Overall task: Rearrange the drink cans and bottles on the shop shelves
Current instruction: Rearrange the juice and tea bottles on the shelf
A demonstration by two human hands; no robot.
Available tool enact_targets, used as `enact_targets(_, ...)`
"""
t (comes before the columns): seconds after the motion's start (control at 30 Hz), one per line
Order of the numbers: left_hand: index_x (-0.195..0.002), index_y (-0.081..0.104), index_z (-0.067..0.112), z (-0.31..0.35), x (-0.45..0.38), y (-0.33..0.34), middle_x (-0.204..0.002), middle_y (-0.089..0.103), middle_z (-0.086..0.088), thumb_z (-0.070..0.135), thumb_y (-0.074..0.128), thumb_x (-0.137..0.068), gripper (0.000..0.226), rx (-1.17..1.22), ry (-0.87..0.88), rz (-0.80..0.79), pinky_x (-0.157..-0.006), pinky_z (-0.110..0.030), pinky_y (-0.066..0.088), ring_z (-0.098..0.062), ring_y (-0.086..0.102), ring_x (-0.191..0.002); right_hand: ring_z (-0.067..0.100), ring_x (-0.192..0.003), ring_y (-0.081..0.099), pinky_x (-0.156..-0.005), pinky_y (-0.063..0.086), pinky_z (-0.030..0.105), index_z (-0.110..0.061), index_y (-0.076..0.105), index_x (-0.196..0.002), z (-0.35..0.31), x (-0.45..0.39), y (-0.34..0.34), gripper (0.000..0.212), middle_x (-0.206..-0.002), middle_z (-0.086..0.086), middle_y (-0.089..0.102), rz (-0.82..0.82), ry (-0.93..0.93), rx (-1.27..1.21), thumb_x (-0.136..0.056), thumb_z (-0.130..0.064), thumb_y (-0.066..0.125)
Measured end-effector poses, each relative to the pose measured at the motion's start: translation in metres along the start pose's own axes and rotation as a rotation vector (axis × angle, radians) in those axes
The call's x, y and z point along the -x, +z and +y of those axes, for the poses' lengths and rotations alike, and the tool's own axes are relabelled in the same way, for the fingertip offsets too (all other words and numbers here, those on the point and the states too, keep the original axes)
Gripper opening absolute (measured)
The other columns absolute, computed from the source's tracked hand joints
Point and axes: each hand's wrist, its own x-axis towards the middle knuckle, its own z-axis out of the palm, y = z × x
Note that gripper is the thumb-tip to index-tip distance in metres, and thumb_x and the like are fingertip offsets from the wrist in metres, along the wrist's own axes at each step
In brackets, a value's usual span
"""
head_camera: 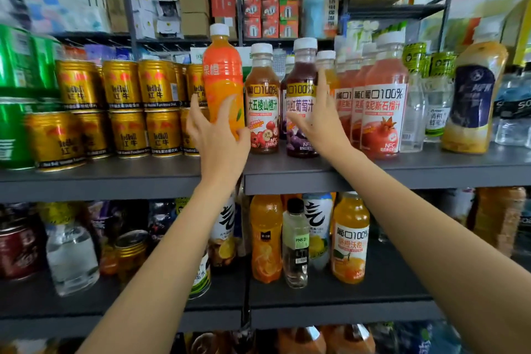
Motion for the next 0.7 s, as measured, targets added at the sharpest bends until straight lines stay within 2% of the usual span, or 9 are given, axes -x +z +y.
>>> enact_targets(0.07,-0.138,0.036,0.032,-0.002,-0.005,0.0,-0.153,0.008,-0.013,0.011,0.052,-0.089,0.056,0.077,-0.058,-0.084,-0.107,-0.044,0.029,-0.037,0.019,-0.136,0.039,-0.121,0.042,-0.089,0.037,0.03,-0.015,-0.006,-0.15,0.004,0.001,0.0,0.09,-0.144,0.024,0.025,-0.024,0.011,0.153,-0.09,-0.025,0.061)
enact_targets(0.13,-0.138,0.033,0.034,-0.005,-0.007,0.001,-0.15,0.015,-0.012,0.009,0.053,-0.088,0.059,0.11,-0.053,-0.115,-0.105,-0.044,0.035,-0.035,0.029,-0.132,0.042,-0.12,0.045,-0.088,0.044,0.042,-0.018,0.004,-0.15,0.002,0.001,0.0,0.086,-0.145,0.024,0.021,0.005,0.034,0.254,-0.088,-0.024,0.064)
enact_targets(0.17,-0.137,0.033,0.035,-0.006,-0.008,0.001,-0.149,0.018,-0.012,0.007,0.053,-0.088,0.06,0.12,-0.053,-0.115,-0.103,-0.044,0.037,-0.035,0.031,-0.13,0.043,-0.116,0.048,-0.085,0.046,0.044,-0.017,0.012,-0.148,0.001,0.001,0.001,0.082,-0.143,0.024,0.022,0.023,0.034,0.287,-0.086,-0.024,0.066)
enact_targets(0.27,-0.135,0.034,0.035,-0.009,-0.009,0.004,-0.144,0.024,-0.012,0.003,0.053,-0.086,0.062,0.133,-0.049,-0.095,-0.097,-0.037,0.038,-0.033,0.035,-0.126,0.044,-0.108,0.05,-0.072,0.048,0.043,-0.012,0.031,-0.134,-0.002,-0.004,0.006,0.061,-0.137,0.023,0.025,0.024,0.019,0.41,-0.085,-0.02,0.067)
enact_targets(0.37,-0.138,0.028,0.035,-0.01,-0.009,0.004,-0.141,0.029,-0.011,0.002,0.055,-0.086,0.068,0.156,-0.042,-0.071,-0.093,-0.034,0.037,-0.031,0.037,-0.125,0.043,-0.099,0.054,-0.064,0.041,0.039,-0.011,0.037,-0.122,0.003,-0.013,0.014,0.041,-0.135,0.023,0.025,-0.057,0.04,0.492,-0.088,-0.005,0.059)
enact_targets(0.47,-0.143,0.02,0.032,-0.011,-0.01,0.002,-0.143,0.031,-0.008,0.001,0.058,-0.086,0.075,0.215,-0.053,-0.046,-0.094,-0.029,0.034,-0.024,0.035,-0.128,0.043,-0.103,0.052,-0.079,0.044,0.042,-0.013,0.036,-0.13,0.018,-0.019,0.022,0.047,-0.137,0.022,0.025,-0.299,0.114,0.504,-0.089,-0.002,0.055)
enact_targets(0.57,-0.144,0.015,0.03,-0.012,-0.011,0.001,-0.142,0.035,-0.007,0.003,0.061,-0.085,0.079,0.29,-0.08,-0.045,-0.103,-0.042,0.04,-0.024,0.039,-0.128,0.042,-0.124,0.037,-0.102,0.035,0.04,-0.02,0.028,-0.144,0.031,-0.021,0.028,0.058,-0.139,0.021,0.027,-0.508,0.135,0.546,-0.092,-0.012,0.051)
enact_targets(0.63,-0.145,0.01,0.027,-0.012,-0.012,0.003,-0.142,0.036,-0.007,0.01,0.063,-0.086,0.082,0.282,-0.129,-0.08,-0.102,-0.045,0.04,-0.025,0.04,-0.128,0.04,-0.128,0.032,-0.104,0.034,0.041,-0.027,0.019,-0.149,0.032,-0.021,0.028,0.063,-0.142,0.02,0.027,-0.594,0.151,0.55,-0.093,-0.011,0.044)
enact_targets(0.7,-0.146,0.009,0.023,-0.014,-0.015,0.005,-0.142,0.037,-0.007,0.017,0.067,-0.084,0.085,0.244,-0.198,-0.124,-0.103,-0.046,0.039,-0.026,0.04,-0.128,0.038,-0.129,0.033,-0.103,0.035,0.041,-0.026,0.018,-0.149,0.03,-0.021,0.026,0.065,-0.141,0.02,0.032,-0.612,0.151,0.532,-0.092,-0.006,0.042)
